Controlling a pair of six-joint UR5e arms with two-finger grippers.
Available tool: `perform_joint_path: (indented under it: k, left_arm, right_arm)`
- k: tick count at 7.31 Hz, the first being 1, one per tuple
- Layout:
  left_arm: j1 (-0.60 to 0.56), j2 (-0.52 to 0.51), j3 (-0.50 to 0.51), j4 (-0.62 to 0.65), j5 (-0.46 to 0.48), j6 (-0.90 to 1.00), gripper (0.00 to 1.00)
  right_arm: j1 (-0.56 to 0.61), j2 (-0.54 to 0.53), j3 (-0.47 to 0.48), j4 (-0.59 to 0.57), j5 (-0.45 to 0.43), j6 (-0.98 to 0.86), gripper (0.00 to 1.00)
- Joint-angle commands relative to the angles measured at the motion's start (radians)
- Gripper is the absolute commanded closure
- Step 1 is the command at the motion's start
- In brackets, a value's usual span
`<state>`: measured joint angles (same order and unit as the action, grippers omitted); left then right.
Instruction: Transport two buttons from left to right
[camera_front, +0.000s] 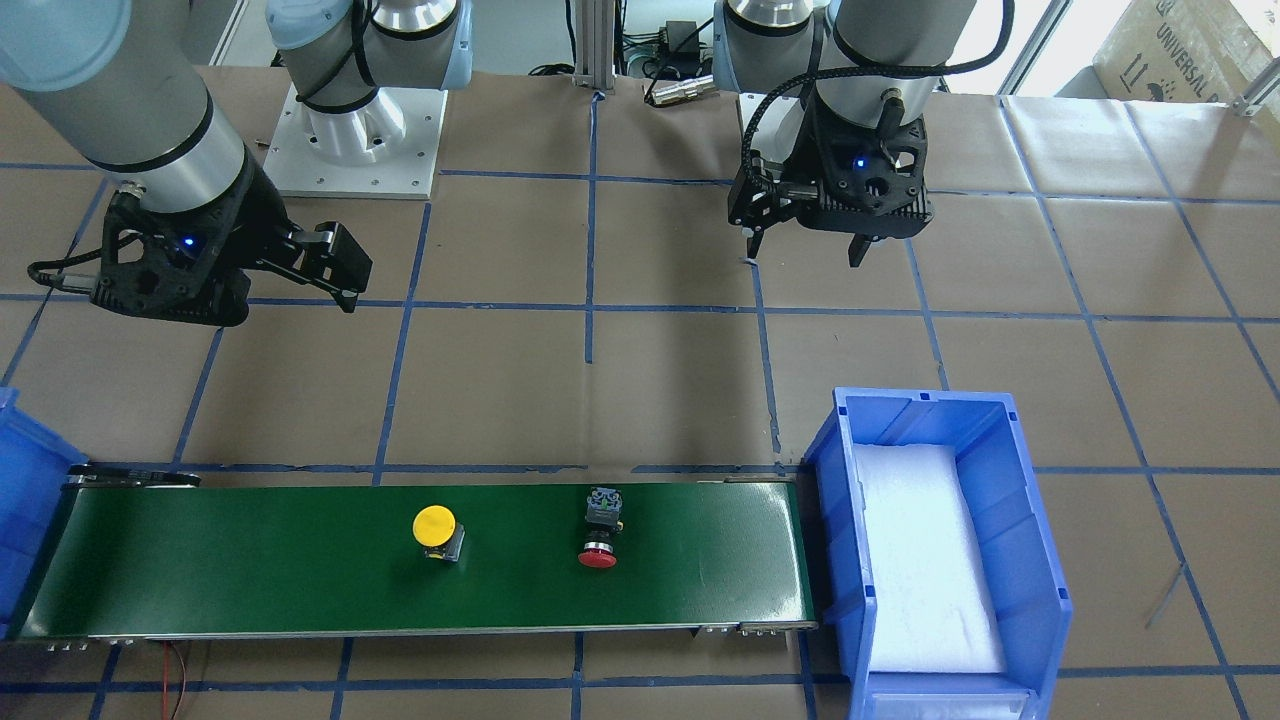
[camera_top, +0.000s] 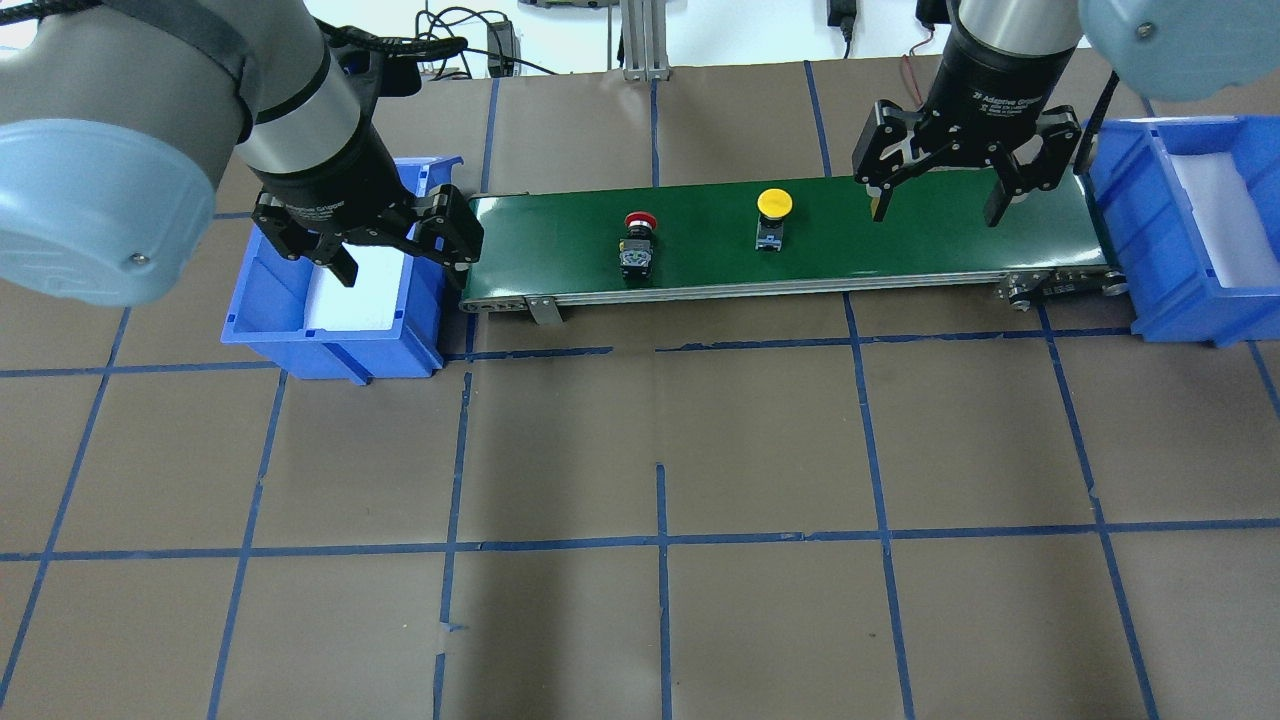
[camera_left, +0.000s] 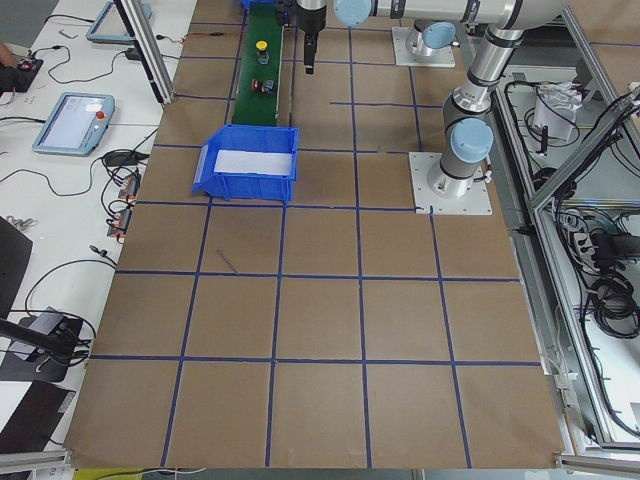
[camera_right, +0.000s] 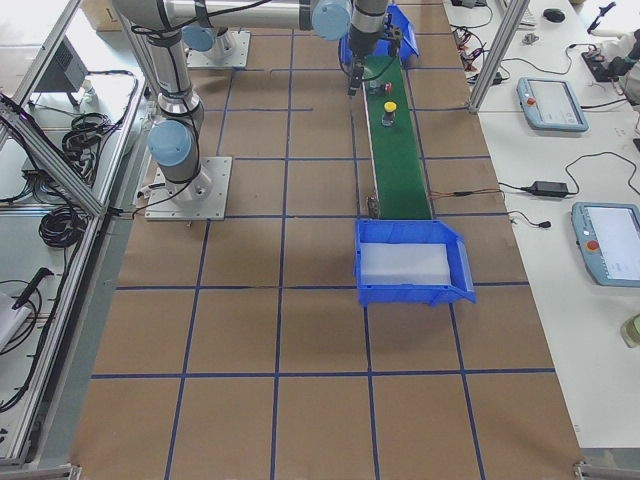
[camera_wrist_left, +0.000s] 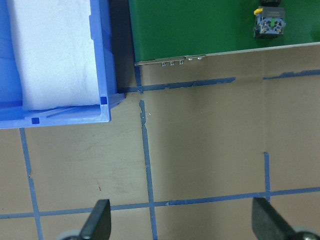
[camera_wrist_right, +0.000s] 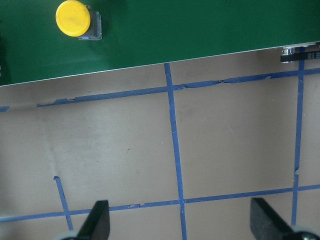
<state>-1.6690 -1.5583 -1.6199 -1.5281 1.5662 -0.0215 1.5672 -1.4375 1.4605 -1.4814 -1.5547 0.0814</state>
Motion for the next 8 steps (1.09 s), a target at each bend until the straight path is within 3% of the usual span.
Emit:
perform_joint_path:
  k: [1, 8]
  left_arm:
    - [0.0, 0.001, 0.0, -0.003, 0.002, 0.0, 0.0]
    - [0.0, 0.001, 0.0, -0.003, 0.029, 0.0, 0.0]
  right_arm:
    - [-0.002, 0.008, 0.001, -0.049, -0.002, -0.166, 0.0]
    - [-0.006, 0.014, -0.031, -0.056, -0.005, -0.173, 0.0]
